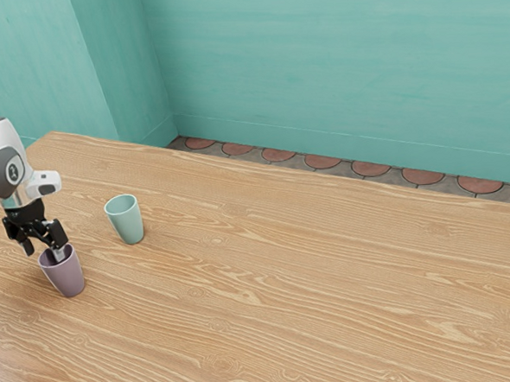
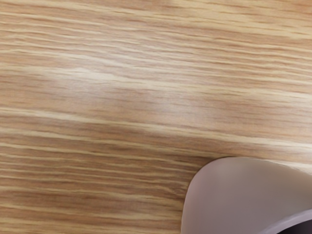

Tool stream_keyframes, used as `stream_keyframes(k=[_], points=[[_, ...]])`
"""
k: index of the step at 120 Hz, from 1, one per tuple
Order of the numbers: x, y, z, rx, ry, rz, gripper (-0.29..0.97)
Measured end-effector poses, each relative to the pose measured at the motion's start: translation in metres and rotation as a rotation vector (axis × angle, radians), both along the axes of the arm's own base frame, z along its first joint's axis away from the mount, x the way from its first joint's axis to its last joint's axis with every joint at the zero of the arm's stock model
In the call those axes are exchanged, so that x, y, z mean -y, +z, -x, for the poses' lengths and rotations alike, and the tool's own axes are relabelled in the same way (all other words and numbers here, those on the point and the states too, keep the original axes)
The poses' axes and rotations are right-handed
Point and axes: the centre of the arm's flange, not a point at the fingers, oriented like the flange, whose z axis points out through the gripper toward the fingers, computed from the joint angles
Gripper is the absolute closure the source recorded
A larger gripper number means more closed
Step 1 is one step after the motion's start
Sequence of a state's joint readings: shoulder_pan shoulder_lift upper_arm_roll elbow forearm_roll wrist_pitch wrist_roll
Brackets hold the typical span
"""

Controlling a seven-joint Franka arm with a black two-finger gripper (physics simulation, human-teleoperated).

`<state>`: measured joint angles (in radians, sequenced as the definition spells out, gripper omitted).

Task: Place the left cup onto the right cup

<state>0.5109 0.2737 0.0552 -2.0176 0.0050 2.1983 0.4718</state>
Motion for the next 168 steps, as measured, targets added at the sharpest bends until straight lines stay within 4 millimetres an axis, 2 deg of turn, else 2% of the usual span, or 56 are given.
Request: stream_keyframes(k=[12,41,72,95,140,168], points=[[0.0,-0.001,0.0,0.002,0.0,0.0,0.01],[0.001,0.0,-0.002,0.009,-0.005,-0.007,0.43],[0.003,0.001,-0.004,0.013,-0.004,-0.005,0.67],[0.005,0.001,-0.006,0.03,0.013,0.006,0.74],[0.011,0.008,-0.012,0.055,0.021,0.0,0.78],[0.023,0.036,-0.019,0.097,0.02,-0.022,0.78]])
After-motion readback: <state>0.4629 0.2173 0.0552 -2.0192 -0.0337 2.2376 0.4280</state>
